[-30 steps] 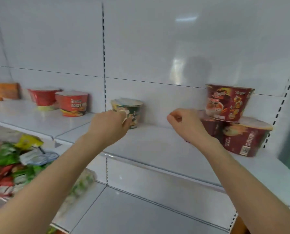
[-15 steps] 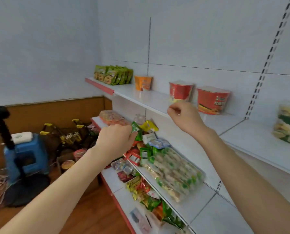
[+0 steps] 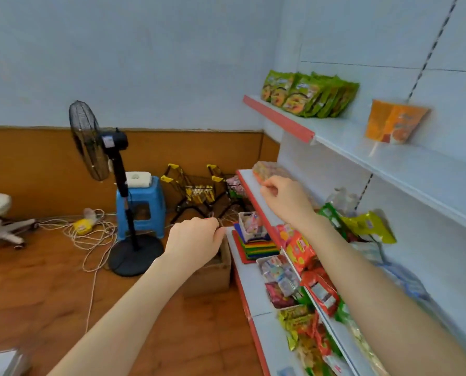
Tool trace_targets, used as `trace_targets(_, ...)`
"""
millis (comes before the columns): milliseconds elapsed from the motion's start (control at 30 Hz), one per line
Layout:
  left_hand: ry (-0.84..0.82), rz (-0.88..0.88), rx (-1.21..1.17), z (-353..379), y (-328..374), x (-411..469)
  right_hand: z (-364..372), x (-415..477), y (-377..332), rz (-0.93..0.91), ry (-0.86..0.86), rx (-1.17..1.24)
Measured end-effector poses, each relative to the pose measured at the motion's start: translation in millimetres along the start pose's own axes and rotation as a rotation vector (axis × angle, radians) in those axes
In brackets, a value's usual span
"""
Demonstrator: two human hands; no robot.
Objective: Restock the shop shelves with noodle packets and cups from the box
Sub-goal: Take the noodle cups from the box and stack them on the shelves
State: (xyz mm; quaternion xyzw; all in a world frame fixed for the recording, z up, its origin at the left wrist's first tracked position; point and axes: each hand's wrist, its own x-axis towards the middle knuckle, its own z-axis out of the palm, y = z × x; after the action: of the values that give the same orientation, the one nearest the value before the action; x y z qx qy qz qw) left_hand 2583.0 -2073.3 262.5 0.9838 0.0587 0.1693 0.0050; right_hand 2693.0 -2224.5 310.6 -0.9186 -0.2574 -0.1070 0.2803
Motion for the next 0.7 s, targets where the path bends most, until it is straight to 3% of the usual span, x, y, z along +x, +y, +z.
trace_targets(367, -0.091, -0.184, -0.016, 118.5, -144.1, 144.9, 163.9, 206.5, 12.1, 0.044, -0.248, 0.033)
trace_targets(700, -0.371, -0.178, -0.003, 227.6, -280.6, 256.0, 308.0, 338.8, 28.3, 0.252, -0.353, -0.012)
